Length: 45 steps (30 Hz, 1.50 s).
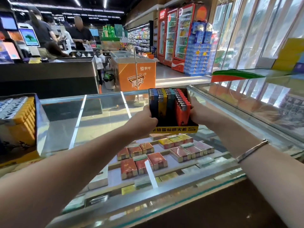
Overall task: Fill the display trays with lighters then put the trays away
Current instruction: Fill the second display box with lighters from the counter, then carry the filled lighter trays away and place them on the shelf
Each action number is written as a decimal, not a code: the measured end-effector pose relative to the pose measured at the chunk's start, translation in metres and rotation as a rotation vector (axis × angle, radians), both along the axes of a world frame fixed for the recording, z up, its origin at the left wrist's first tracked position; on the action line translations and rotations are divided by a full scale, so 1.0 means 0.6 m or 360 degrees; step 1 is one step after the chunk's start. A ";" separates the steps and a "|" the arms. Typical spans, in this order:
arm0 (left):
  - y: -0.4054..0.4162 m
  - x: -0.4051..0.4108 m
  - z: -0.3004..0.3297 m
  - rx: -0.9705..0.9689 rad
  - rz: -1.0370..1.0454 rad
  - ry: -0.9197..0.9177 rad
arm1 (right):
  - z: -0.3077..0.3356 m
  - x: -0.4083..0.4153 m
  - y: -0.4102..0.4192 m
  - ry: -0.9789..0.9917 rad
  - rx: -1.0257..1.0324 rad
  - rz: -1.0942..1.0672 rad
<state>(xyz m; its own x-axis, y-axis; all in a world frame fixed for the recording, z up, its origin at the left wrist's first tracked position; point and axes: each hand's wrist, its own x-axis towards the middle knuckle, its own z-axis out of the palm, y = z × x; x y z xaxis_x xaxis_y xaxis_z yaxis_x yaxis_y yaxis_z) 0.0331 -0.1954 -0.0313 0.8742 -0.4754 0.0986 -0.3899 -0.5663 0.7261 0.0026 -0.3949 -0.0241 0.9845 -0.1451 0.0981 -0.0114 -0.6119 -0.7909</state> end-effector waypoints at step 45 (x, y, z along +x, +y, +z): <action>-0.215 0.082 0.026 -0.0512 0.0645 0.0471 | 0.016 0.064 -0.120 0.0155 0.0489 -0.0528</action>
<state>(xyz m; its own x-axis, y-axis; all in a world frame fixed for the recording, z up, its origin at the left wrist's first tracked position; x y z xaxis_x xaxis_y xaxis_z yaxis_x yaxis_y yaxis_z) 0.0822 -0.3247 -0.0158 0.9921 -0.0845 -0.0929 0.0563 -0.3613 0.9308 0.0411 -0.4666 -0.0148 0.8826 -0.4616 -0.0893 -0.2501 -0.3001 -0.9205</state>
